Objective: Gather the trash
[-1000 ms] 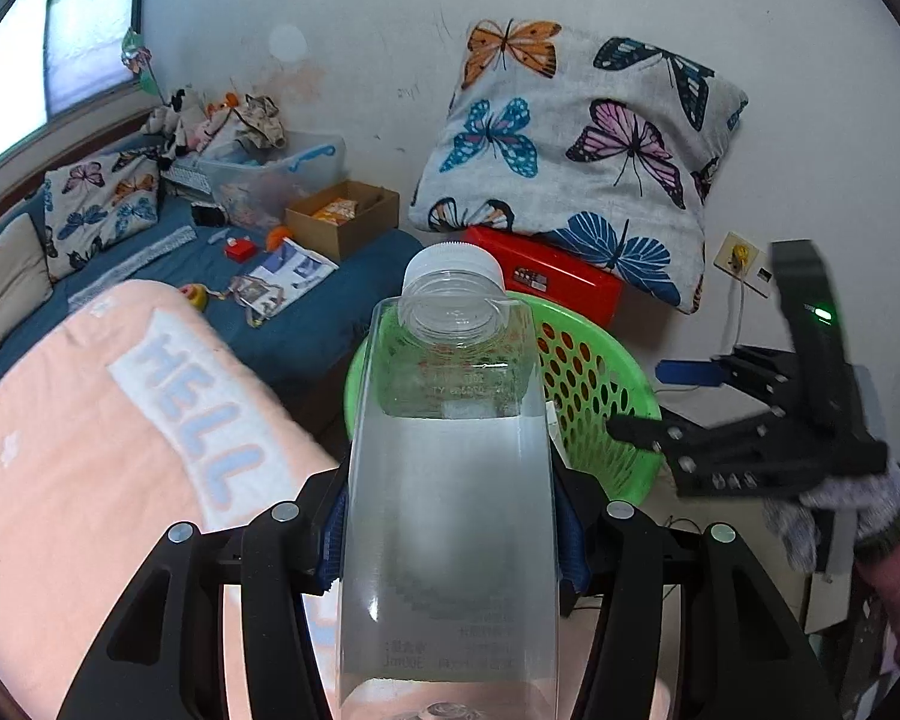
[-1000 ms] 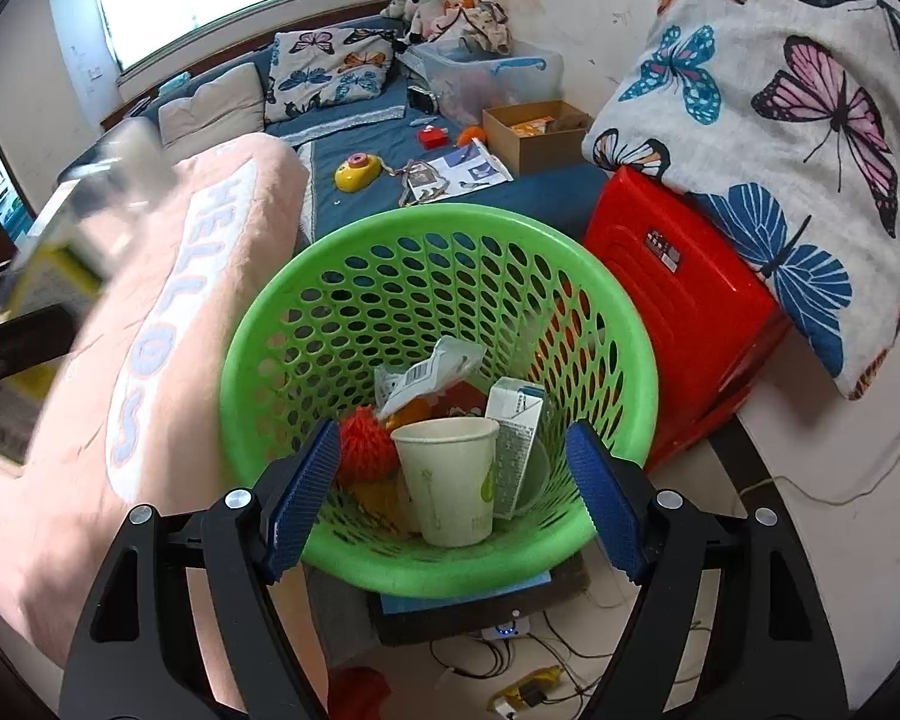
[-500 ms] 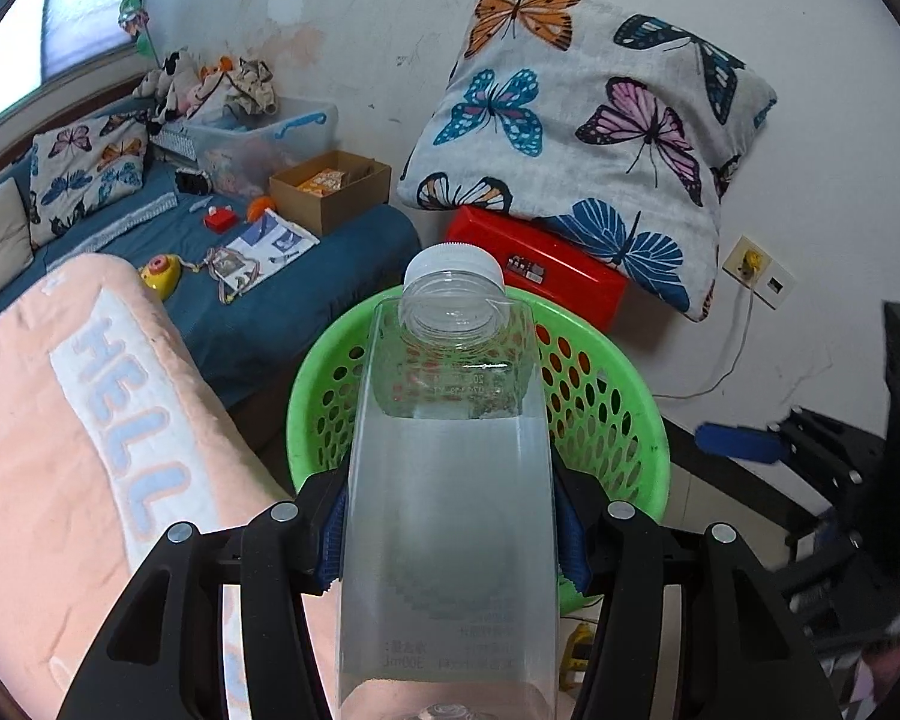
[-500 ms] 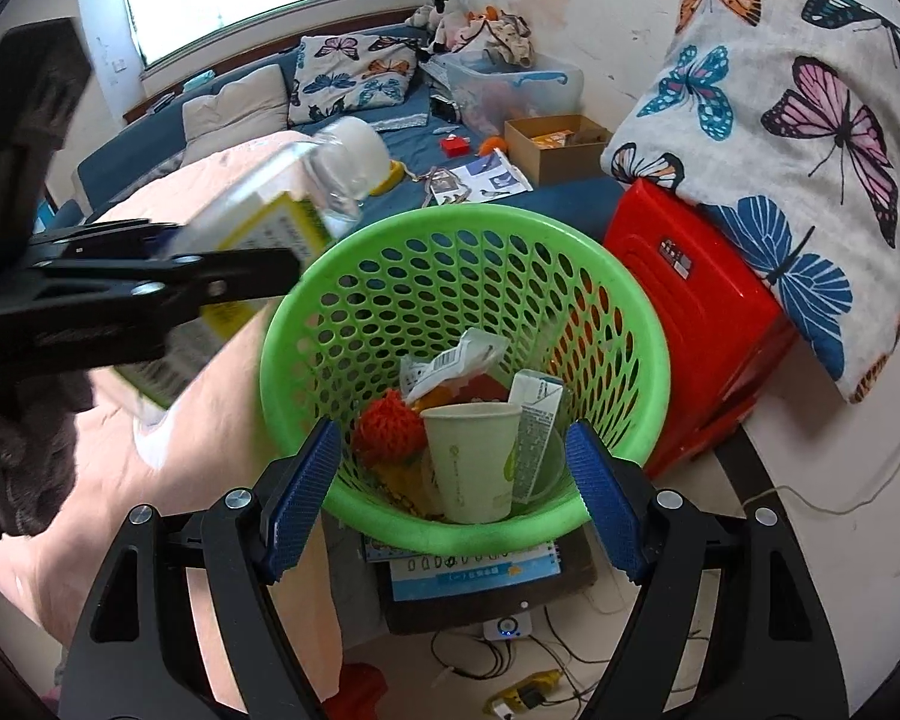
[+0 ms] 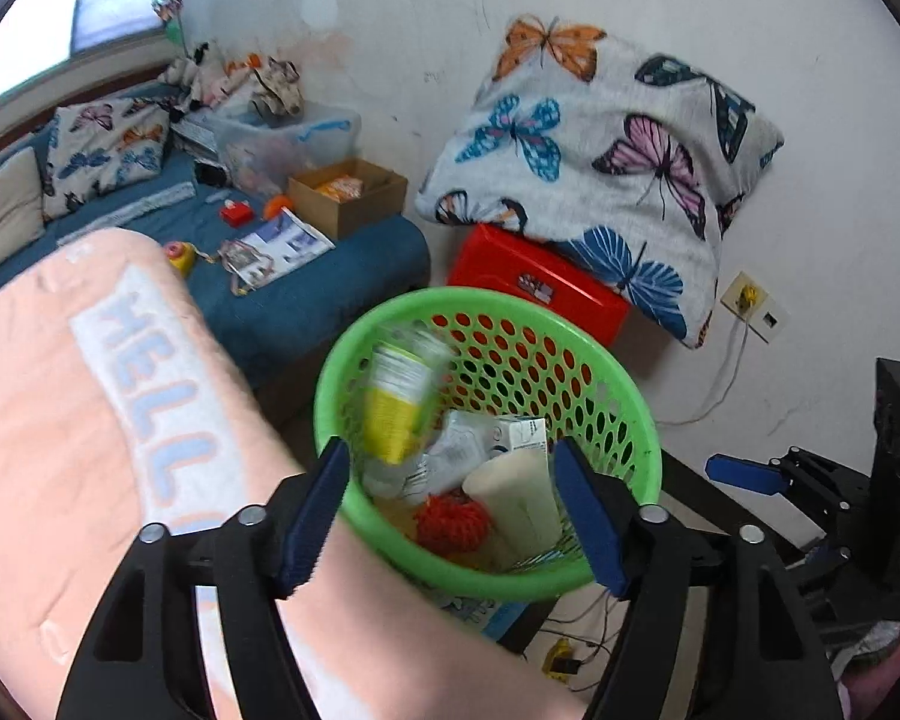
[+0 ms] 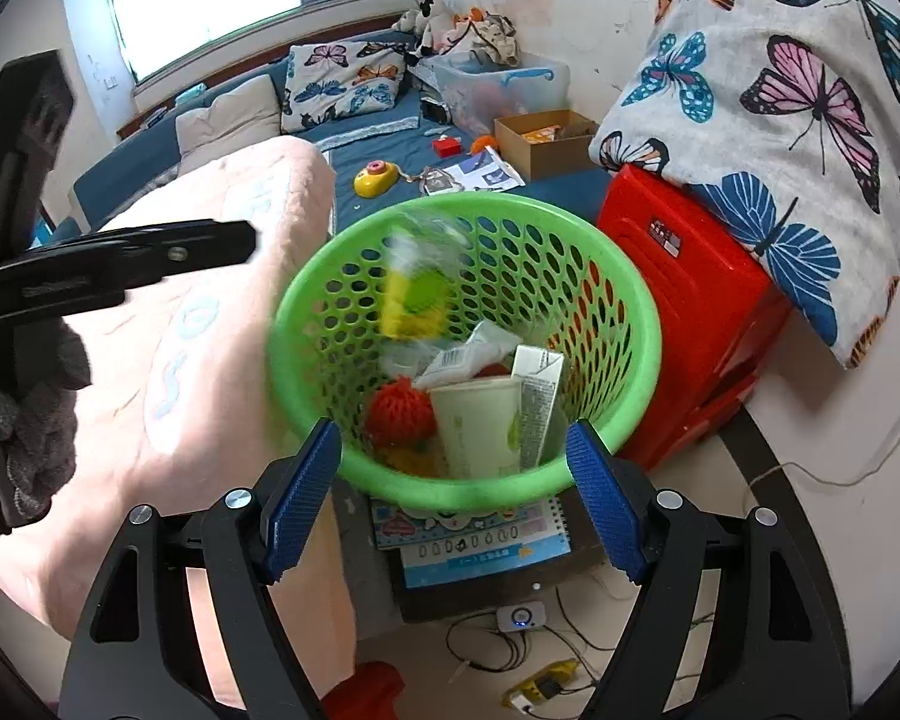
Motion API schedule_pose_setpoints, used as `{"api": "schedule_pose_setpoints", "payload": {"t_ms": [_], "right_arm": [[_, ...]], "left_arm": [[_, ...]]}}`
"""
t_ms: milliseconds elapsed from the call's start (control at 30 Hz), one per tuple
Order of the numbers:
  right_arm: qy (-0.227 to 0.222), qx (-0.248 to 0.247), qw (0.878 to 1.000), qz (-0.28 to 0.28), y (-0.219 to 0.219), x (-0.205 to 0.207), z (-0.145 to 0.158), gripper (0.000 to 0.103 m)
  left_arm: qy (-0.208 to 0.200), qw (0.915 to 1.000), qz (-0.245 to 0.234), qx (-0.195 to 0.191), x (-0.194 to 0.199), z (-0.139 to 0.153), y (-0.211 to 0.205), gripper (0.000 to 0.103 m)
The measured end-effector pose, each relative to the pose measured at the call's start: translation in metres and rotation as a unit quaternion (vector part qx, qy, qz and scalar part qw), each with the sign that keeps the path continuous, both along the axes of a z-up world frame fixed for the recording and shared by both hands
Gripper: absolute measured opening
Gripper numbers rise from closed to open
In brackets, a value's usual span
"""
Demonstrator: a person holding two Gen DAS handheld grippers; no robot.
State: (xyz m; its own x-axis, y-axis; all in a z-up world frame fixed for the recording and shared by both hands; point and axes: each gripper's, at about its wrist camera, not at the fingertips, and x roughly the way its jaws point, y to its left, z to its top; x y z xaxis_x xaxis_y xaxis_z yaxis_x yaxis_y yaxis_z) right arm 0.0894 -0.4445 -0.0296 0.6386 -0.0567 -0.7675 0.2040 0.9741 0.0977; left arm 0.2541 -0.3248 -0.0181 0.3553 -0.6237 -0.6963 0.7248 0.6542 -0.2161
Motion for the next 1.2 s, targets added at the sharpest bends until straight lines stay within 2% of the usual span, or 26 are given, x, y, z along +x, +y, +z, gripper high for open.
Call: {"api": "schedule_pose_setpoints", "payload": {"t_ms": [233, 433, 567, 800, 1200], "right_arm": [[-0.023, 0.002, 1.0, 0.016, 0.028, 0.0, 0.013, 0.077], [-0.037, -0.033, 0.998, 0.043, 0.072, -0.003, 0.024, 0.081], [-0.043, -0.034, 0.997, 0.057, 0.094, -0.007, 0.028, 0.082], [-0.047, -0.04, 0.995, 0.078, 0.131, -0.014, 0.031, 0.085], [-0.055, -0.028, 0.994, 0.09, 0.174, -0.027, 0.03, 0.087]], "left_arm": [[-0.025, 0.999, 0.036, -0.002, -0.017, 0.021, 0.055, 0.076], [-0.056, 0.9956, 0.075, 0.002, -0.039, 0.036, 0.103, 0.087], [-0.065, 0.9925, 0.103, 0.006, -0.056, 0.04, 0.134, 0.092], [-0.079, 0.9843, 0.157, 0.018, -0.083, 0.042, 0.186, 0.093], [-0.098, 0.9643, 0.245, 0.023, -0.127, 0.042, 0.265, 0.094]]}}
